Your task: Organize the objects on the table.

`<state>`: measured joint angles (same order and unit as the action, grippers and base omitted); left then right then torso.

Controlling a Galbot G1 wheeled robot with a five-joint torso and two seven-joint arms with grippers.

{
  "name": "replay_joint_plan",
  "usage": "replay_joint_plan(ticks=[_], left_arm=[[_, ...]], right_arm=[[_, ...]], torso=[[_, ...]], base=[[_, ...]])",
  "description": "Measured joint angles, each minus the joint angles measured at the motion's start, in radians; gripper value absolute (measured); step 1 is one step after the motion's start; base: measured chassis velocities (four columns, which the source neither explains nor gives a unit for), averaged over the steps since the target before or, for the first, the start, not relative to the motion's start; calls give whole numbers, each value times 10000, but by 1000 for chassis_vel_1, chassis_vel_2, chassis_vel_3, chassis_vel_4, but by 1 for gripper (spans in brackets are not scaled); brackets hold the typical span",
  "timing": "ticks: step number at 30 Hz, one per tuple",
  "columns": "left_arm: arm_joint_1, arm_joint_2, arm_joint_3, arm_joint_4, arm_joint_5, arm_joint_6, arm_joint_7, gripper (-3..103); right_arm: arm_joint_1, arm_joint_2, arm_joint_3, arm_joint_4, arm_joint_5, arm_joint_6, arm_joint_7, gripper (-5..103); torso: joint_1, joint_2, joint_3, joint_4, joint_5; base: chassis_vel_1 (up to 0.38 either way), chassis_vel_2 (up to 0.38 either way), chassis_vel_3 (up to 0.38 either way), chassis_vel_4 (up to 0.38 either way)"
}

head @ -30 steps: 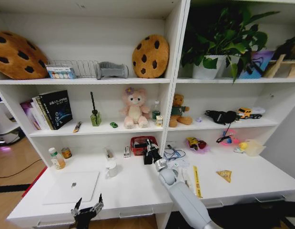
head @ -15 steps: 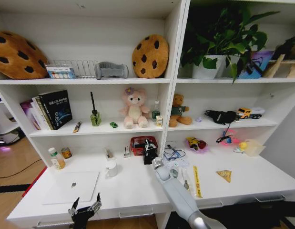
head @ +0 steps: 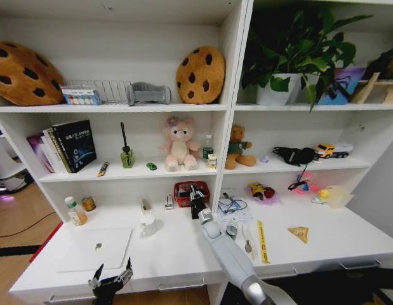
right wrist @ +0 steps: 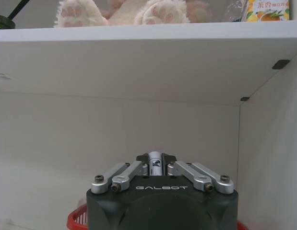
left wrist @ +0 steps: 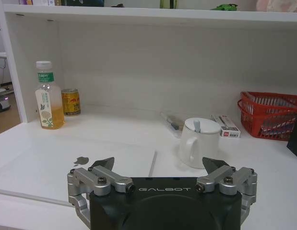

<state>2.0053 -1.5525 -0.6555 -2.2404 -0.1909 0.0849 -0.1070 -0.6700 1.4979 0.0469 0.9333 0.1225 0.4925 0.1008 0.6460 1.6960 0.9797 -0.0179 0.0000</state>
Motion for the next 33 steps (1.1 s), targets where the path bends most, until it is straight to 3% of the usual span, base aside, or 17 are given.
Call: replay_joint_plan(ticks=[15, 33], left_arm=[[80, -61, 251, 115, 109, -32, 296, 100], [91, -130, 470, 303, 271, -87, 340, 100]], right_arm=[[434, 237, 33, -941, -194, 483, 323, 13], [448, 264, 81, -1061, 188, 359, 331, 13]], torso=[[0, 0, 0, 1, 0], [0, 0, 0, 1, 1]], base=[[0, 0, 0, 0], [0, 0, 0, 0]])
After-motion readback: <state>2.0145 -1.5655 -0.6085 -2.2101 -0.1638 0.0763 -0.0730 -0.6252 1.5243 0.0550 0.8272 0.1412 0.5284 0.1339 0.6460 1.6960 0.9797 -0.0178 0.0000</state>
